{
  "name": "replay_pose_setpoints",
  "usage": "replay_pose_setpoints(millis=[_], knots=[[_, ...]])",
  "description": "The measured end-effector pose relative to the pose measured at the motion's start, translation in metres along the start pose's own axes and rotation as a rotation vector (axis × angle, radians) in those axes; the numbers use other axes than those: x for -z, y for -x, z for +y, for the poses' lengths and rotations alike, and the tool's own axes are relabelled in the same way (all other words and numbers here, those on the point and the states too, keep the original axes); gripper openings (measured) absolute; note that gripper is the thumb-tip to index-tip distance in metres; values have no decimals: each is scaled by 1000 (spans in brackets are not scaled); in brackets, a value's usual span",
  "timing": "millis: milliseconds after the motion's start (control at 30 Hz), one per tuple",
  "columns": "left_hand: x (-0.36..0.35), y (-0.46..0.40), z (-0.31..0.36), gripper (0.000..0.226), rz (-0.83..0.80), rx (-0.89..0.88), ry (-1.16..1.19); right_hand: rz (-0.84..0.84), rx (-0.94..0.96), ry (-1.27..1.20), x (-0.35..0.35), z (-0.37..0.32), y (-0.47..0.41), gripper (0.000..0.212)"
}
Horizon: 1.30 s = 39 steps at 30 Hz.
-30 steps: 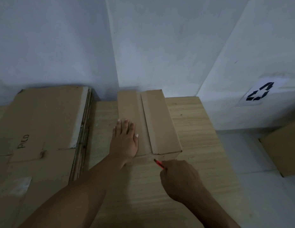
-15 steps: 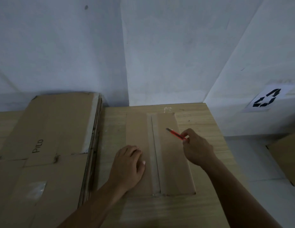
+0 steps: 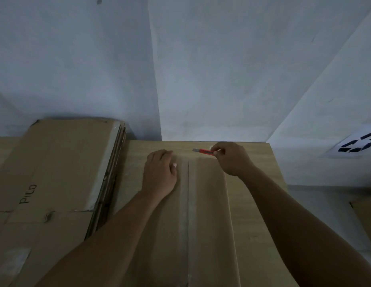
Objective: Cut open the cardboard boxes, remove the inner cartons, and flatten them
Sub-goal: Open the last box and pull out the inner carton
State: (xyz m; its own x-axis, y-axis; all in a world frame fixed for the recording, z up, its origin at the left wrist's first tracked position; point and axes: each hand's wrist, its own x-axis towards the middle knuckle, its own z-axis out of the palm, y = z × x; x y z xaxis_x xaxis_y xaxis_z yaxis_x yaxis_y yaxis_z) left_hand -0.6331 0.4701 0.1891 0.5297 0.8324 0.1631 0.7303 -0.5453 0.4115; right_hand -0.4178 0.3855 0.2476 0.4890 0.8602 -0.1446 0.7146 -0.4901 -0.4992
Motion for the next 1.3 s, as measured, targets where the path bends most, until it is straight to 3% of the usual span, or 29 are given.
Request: replay_pose_setpoints(millis=[300,533,800,1000,1300], knots=[[-31,-26,-10,22,22,152,46,-335,164,-54,-21,13,-77,24],[-28,-25,-8,13,61,177,123,-525,209,-179,-28,16,-95,25],[-32,-23,-9,12,75,141,137,-623,130,-255,-27,13,-107,28],[-28,-23,-13,13,81,175,177,-670,220,-198,-26,10,-109,25],[-28,-10,-17,17,30,77,72,-692,323,-53,-13,21,-100,26]])
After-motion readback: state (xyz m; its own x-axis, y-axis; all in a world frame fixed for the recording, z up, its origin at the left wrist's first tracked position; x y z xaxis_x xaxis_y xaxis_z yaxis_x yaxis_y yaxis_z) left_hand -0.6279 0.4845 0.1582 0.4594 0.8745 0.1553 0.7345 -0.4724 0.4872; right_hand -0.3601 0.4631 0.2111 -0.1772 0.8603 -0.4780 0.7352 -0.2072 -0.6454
